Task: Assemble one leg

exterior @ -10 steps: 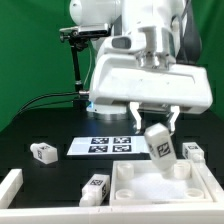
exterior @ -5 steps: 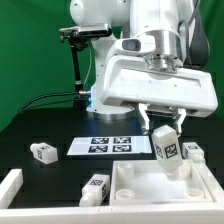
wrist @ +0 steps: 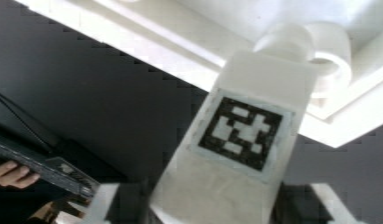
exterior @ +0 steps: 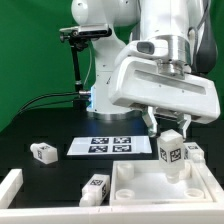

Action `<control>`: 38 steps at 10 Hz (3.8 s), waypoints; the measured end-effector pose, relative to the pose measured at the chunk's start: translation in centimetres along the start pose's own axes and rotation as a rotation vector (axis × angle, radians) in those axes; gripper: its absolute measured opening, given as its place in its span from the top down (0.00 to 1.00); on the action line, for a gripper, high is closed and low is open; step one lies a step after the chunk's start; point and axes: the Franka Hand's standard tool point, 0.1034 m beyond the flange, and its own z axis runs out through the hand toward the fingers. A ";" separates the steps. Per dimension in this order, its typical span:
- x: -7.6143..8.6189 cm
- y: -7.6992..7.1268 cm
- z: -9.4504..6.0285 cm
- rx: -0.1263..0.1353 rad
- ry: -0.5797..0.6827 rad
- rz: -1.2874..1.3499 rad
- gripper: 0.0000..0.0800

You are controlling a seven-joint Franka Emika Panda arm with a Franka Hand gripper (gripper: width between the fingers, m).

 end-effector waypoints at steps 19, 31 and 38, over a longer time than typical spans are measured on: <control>1.5 -0.4 -0.3 -0.018 0.027 -0.077 0.60; 1.7 -3.3 2.5 -0.004 0.009 -0.098 0.60; 1.5 -4.2 2.5 -0.016 0.034 -0.108 0.60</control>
Offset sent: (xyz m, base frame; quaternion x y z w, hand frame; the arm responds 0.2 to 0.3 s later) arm 0.0102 -0.0074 0.0358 -0.0176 0.0612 -0.0391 0.9972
